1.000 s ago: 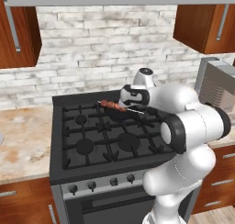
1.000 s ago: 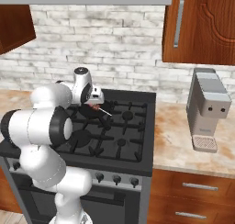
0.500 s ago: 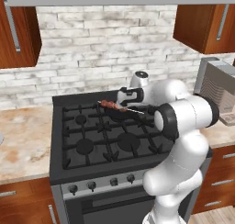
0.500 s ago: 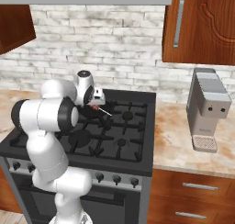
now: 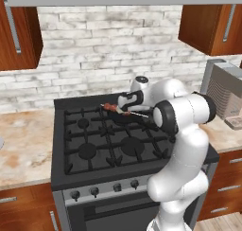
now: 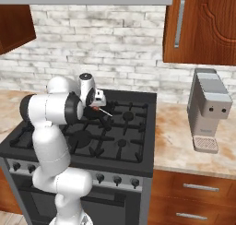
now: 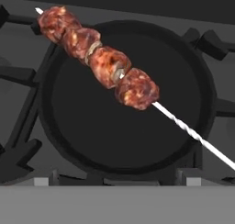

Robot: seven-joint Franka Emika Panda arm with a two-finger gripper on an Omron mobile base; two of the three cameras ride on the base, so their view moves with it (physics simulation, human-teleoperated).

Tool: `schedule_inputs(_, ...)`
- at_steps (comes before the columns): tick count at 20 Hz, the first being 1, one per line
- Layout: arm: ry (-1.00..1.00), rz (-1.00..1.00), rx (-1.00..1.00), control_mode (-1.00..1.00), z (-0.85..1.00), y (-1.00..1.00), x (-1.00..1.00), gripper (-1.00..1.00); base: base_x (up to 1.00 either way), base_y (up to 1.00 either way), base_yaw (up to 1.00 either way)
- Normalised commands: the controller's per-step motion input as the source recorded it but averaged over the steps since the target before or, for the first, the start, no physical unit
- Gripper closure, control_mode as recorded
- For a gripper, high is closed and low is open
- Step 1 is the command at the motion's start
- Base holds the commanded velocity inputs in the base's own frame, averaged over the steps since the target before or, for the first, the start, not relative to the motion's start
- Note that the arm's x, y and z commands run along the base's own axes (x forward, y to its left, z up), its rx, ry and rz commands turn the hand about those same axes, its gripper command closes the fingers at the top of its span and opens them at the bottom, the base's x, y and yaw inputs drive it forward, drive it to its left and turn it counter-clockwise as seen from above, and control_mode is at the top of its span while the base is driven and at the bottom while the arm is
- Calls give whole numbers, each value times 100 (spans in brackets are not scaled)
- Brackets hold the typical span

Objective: Place the cold items (banana and apple) from the fridge in one tupperware on the dining counter. Place the warm items (kebab skewer and hot dog) in the stove area in another tupperware.

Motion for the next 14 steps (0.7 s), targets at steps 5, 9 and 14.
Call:
schedule_inputs(5,0,0,0,-100,-18,3,34,-100,0,0,0)
schedule_inputs(9,0,0,0,-100,-14,1,40,-100,0,0,0)
schedule_inputs(14,0,0,0,-100,-13,0,40,-100,0,0,0)
